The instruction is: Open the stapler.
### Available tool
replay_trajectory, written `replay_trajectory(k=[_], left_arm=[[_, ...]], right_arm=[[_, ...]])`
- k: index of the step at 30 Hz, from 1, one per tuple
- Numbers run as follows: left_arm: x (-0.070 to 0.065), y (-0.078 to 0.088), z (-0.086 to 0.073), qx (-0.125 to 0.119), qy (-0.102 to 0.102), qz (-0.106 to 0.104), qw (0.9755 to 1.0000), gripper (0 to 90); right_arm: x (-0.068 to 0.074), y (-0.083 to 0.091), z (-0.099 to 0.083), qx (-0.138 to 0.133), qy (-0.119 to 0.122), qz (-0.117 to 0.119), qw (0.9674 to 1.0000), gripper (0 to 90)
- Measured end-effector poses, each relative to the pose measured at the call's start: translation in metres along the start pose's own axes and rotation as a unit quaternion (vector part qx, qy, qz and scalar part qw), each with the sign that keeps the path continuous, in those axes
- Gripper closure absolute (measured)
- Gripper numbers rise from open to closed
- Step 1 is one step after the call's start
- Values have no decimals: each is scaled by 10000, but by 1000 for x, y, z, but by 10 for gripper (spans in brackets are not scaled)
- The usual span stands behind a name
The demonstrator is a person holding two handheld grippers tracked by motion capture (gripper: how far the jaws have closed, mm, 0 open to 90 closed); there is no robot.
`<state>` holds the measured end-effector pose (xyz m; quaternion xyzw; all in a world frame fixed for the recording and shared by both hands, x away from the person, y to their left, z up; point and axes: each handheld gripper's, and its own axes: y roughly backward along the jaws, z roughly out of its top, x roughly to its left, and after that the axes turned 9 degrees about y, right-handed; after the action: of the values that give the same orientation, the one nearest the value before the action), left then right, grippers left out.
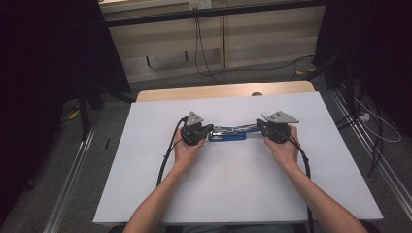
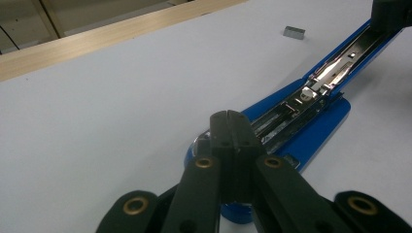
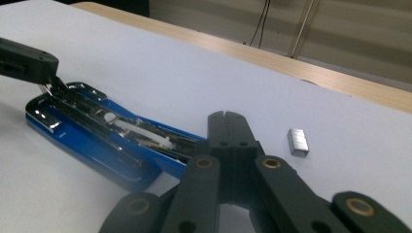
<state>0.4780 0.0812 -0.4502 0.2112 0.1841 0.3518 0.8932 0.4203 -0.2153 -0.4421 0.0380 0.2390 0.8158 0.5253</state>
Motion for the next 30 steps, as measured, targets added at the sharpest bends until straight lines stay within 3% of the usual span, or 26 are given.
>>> replay_trajectory(k=[9,26,30], left_arm=[[1,0,0,1,29,-15,10000,900],[0,3,4,-148,136,-65,9998,900],[-1,5,7,-124,119,6,9999,900]], right_arm=[[-1,-3,-6,103,-31,82,9999,900],[-6,-1,-5,-70,-186,261,9995,900],[-7,0,-4,-98,-257,317,9991,877]])
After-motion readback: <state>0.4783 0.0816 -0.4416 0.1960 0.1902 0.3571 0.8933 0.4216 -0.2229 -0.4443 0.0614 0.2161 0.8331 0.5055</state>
